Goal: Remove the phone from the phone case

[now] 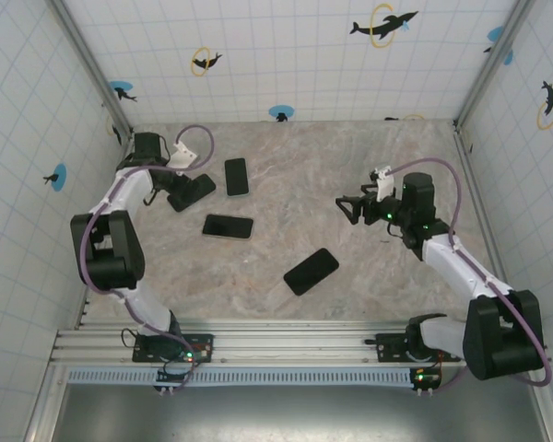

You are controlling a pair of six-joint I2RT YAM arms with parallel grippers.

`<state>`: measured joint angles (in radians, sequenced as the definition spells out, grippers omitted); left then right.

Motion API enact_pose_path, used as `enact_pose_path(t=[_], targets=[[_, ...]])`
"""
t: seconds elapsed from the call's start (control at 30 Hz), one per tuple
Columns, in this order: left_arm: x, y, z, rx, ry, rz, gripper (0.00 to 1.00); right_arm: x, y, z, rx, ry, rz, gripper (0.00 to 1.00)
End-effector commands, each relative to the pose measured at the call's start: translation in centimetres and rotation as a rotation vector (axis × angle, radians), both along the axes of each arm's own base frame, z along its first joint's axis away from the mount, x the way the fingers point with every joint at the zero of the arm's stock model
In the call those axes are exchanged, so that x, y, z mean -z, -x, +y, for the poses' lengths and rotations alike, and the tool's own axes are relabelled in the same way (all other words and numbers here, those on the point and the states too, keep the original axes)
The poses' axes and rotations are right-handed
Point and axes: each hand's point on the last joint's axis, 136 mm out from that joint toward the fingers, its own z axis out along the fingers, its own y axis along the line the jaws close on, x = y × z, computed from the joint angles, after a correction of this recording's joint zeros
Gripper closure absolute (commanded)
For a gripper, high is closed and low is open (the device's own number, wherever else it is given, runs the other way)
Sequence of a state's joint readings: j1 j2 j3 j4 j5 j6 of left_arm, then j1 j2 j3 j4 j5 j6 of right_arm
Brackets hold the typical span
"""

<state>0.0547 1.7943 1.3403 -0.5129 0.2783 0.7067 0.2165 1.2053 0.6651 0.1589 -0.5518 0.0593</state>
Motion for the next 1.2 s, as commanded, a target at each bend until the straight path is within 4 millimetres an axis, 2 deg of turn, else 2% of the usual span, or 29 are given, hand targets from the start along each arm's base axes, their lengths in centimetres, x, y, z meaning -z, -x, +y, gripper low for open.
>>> enact_pose_path(t=[0.0, 0.17, 0.33, 0.53, 0.9, 1.17], targets=[[2.1, 0.3, 0.7, 0.056, -0.05, 0.087, 0.03, -0.8, 0.0, 1.0, -0.043, -0.003, 0.006, 0.0], [4.0, -0.6, 0.2, 0.078, -0.006, 0.166, 0.04, -0.4, 0.2, 2.3, -0.081, -0.016, 0.042, 0.0], [6.0, -1.3, 0.6, 0.087, -0.032, 0.215, 0.04, 0.3, 0.2, 3.3, -0.104, -0.01, 0.07, 0.0], [7.0, -2.6, 0.6, 0.093, -0.001, 0.233, 0.04, 0.8, -0.1, 3.7, -0.116, -0.007, 0.101, 0.0], [9.3, -2.8, 1.5, 0.088, -0.053, 0.264, 0.06, 2.1, -0.2, 4.0, -0.126, -0.002, 0.135, 0.0], [10.7, -2.6, 1.3, 0.085, -0.035, 0.291, 0.1, 2.5, 0.0, 4.0, -0.127, 0.001, 0.145, 0.0]])
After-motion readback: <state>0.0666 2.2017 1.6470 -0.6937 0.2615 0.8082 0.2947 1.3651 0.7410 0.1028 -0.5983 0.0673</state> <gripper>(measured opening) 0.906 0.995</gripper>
